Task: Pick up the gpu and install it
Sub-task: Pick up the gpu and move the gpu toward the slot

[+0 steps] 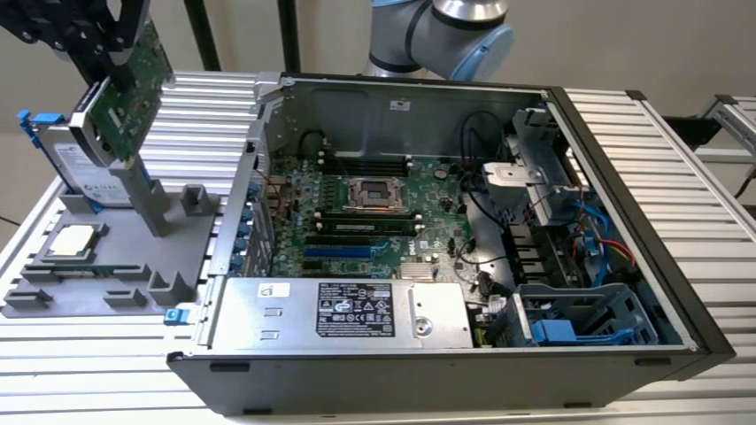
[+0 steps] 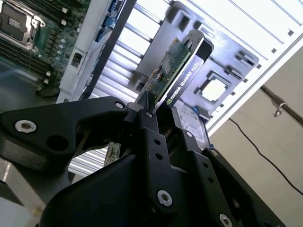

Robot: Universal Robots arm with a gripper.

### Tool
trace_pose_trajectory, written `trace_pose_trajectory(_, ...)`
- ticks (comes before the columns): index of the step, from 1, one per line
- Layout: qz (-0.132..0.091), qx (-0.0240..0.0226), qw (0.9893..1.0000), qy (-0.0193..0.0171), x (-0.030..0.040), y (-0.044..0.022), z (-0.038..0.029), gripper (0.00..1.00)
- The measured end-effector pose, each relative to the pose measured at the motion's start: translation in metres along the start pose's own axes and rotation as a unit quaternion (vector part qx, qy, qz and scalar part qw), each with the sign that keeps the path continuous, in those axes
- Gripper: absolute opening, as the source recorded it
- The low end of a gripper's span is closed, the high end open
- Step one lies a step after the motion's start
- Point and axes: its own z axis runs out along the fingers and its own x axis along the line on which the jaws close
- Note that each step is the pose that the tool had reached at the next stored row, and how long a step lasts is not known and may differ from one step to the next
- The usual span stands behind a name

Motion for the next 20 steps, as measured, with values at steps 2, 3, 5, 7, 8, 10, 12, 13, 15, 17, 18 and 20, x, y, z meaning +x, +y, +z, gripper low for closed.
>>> trace_pose_trajectory(2, 0.0, 0.0, 1.0, 0.0, -0.0006, 0.0, 0.0, 0.0)
trace_pose_trajectory(3, 0.0, 0.0, 1.0, 0.0, -0.0009, 0.0, 0.0, 0.0)
trace_pose_trajectory(5, 0.0, 0.0, 1.0, 0.0, -0.0015, 0.0, 0.0001, 0.0)
trace_pose_trajectory(7, 0.0, 0.0, 1.0, 0.0, -0.0021, 0.0, 0.0, 0.0)
trace_pose_trajectory(8, 0.0, 0.0, 1.0, 0.0, -0.0024, 0.0, 0.0, 0.0)
trace_pose_trajectory(10, 0.0, 0.0, 1.0, 0.0, -0.0029, 0.0, 0.0001, 0.0)
trace_pose_trajectory(12, 0.0, 0.0, 1.0, 0.0, -0.0035, 0.0, 0.0001, 0.0)
trace_pose_trajectory(13, 0.0, 0.0, 1.0, 0.0, -0.0038, 0.0, 0.0001, 0.0)
trace_pose_trajectory(15, 0.0, 0.0, 1.0, 0.0, -0.0042, 0.0, 0.0001, 0.0)
trace_pose_trajectory(17, 0.0, 0.0, 1.0, 0.0, -0.0048, 0.0001, 0.0001, 0.0)
trace_pose_trajectory(18, 0.0, 0.0, 1.0, 0.0, -0.005, 0.0001, 0.0001, 0.0)
trace_pose_trajectory(20, 0.0, 0.0, 1.0, 0.0, -0.0055, 0.0001, 0.0001, 0.0)
